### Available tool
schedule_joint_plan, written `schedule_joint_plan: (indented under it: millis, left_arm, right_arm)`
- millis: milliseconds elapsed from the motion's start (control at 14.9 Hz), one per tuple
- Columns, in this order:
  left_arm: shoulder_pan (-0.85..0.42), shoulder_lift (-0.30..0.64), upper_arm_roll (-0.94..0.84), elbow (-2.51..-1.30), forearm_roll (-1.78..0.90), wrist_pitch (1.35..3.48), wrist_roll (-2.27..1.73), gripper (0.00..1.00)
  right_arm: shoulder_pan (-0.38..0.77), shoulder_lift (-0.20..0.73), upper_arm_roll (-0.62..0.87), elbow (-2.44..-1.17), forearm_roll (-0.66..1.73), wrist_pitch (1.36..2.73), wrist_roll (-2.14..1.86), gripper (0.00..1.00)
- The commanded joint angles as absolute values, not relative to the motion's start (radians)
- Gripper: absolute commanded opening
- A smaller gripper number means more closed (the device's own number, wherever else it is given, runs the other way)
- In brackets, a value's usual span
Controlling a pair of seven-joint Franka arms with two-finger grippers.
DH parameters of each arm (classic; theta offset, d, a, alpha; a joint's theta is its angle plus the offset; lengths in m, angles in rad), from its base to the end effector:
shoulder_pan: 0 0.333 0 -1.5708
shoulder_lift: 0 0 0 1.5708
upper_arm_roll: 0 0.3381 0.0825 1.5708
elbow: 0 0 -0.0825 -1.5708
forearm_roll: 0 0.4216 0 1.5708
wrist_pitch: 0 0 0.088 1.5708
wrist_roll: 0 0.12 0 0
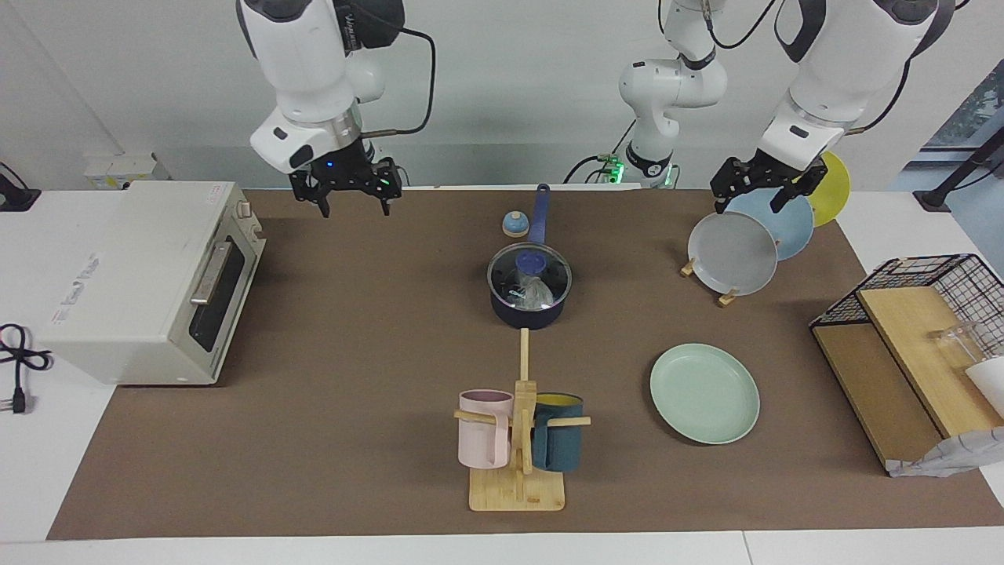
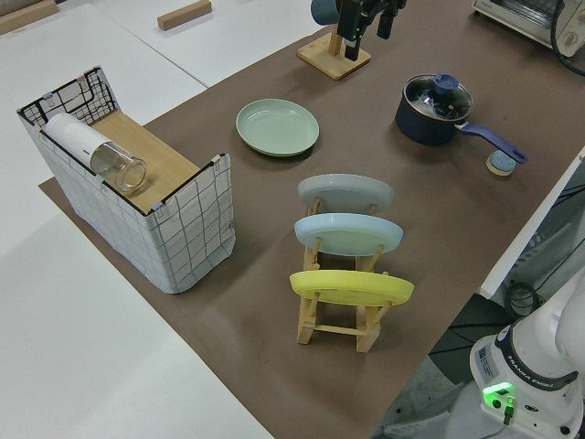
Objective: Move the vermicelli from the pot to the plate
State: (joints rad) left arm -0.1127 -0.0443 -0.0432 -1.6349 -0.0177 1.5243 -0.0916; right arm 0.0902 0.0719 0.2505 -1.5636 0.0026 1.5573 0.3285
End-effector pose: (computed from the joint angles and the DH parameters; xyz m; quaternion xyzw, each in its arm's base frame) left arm 0.5631 -0.0913 0.6230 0.9989 -0.0322 -0.0339 0.0037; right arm 0.5769 0.1995 0.5942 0.9992 0.0061 -0.0392 0.0028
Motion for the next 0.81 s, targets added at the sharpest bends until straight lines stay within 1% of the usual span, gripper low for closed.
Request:
schedule_joint_plan:
  millis: [0, 268, 336, 537, 738]
  left_arm:
    - [-0.103, -0.072, -0.051, -1.664, -0.002, 1.540, -0.094, 1.00]
    - [-0.103, -0.072, -0.051, -1.667, -0.002, 1.546, -0.097, 1.00]
    - [-0.103, -0.072, -0.051, -1.666, -0.002, 1.546, -0.097, 1.00]
    - [-0.103, -0.072, -0.051, -1.666, -0.002, 1.549, -0.095, 1.00]
    - [-0.101, -0.071, -0.049, -1.666, -0.002, 1.551, -0.097, 1.00]
  right_arm:
    - [0.096, 0.152, 0.352, -1.545, 0.002, 1.629, 0.463, 1.00]
    - [0.280, 0.285, 0.370, -1.511, -0.075, 1.738, 0.702, 1.00]
    - [0.314, 0.301, 0.370, -1.505, -0.098, 1.753, 0.722, 1.00]
    - [0.365, 0.348, 0.370, -1.509, -0.117, 1.789, 0.799, 1.00]
    - [0.362, 0.360, 0.371, -1.522, -0.106, 1.819, 0.813, 1.00]
